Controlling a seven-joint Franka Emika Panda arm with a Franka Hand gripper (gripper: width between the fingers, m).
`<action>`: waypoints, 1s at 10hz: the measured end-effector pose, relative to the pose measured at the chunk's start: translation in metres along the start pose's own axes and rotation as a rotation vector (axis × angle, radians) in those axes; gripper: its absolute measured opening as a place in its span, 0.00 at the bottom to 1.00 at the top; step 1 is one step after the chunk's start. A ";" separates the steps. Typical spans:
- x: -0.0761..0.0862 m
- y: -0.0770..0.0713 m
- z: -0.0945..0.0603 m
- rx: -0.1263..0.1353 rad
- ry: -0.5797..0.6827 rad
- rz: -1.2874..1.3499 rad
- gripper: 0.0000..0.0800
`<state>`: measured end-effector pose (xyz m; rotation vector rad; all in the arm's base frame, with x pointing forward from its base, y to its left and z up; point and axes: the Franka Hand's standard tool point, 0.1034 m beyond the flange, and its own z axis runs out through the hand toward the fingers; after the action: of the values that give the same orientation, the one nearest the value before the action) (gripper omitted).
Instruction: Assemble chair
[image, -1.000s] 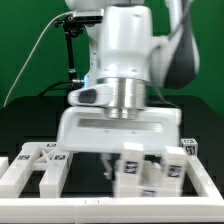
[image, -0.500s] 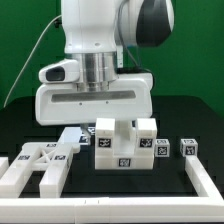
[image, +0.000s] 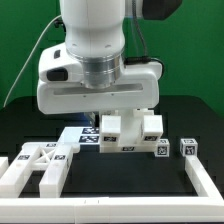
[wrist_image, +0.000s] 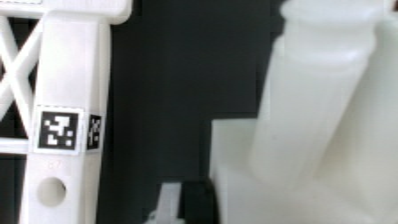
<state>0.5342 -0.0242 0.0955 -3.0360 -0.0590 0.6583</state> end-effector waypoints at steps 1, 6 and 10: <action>-0.004 -0.001 0.003 0.007 -0.069 0.000 0.05; 0.004 -0.011 0.030 -0.003 -0.570 -0.004 0.05; 0.009 -0.007 0.039 -0.010 -0.608 -0.001 0.05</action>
Offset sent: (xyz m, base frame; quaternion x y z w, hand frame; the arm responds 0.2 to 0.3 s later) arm -0.0014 0.0104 -0.0151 0.0015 -0.2718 -0.0116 0.9623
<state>0.5255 -0.0162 0.0565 -2.7194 -0.0772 1.5473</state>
